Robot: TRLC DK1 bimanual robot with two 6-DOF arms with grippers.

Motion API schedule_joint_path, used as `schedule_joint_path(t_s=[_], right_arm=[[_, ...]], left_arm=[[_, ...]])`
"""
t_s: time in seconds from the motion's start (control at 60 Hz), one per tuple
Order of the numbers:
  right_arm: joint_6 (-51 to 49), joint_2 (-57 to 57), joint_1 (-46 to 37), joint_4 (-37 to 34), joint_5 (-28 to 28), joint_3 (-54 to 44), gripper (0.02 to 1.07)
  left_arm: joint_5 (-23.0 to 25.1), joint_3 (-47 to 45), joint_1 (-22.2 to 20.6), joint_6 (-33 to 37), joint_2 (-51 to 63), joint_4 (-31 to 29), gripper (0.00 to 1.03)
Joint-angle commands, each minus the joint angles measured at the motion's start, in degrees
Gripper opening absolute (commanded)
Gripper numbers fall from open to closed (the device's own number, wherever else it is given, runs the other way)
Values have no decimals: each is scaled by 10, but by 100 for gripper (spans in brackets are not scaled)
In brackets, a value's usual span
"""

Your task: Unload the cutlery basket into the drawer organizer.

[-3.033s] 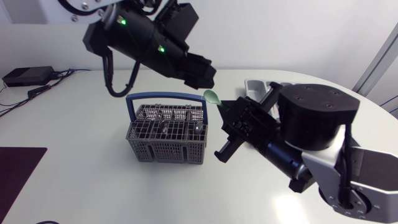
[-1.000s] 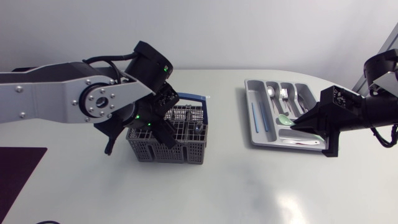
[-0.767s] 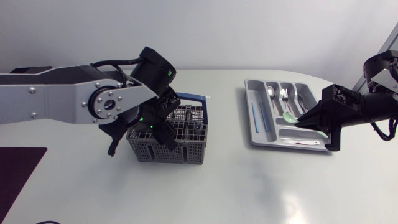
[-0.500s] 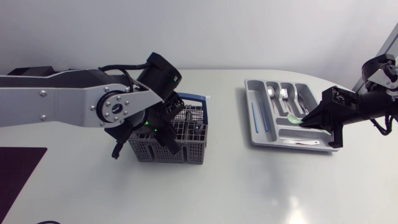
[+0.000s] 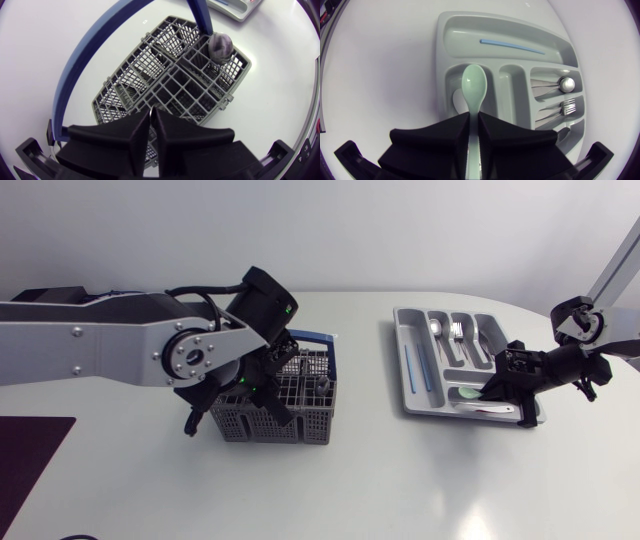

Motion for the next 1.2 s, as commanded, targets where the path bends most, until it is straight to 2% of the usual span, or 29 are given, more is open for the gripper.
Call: schedule_joint_path(t_s=[0.0,0.133,0.217,0.233,0.267,0.433,0.517,0.617,0.75,1.05,1.183], right_arm=[[-22,23,-7,7,10,21,8],[-19,38,-9,16,21,24,10],[-17,41,-12,21,27,22,38],[-16,41,-13,22,28,22,50],[-8,41,-15,29,30,21,65],[7,29,-21,33,30,18,89],[10,12,-23,33,27,9,91],[18,-12,-23,33,21,-4,99],[28,-63,-20,34,10,-31,102],[78,-237,14,21,-38,-116,102],[143,-327,56,21,-49,-146,102]], left_arm=[[0,8,-11,-10,21,1,8],[-2,8,-12,-10,22,1,7],[-2,7,-13,-10,22,1,6],[-2,6,-13,-10,21,1,6],[-2,6,-14,-10,18,1,6],[-2,6,-14,-10,-3,1,5],[-2,5,-12,-10,-19,1,5],[0,6,-9,-7,-40,1,5],[2,12,-9,-1,-62,-12,5],[2,30,-5,10,-115,-46,5],[2,39,-1,13,-144,-53,5]])
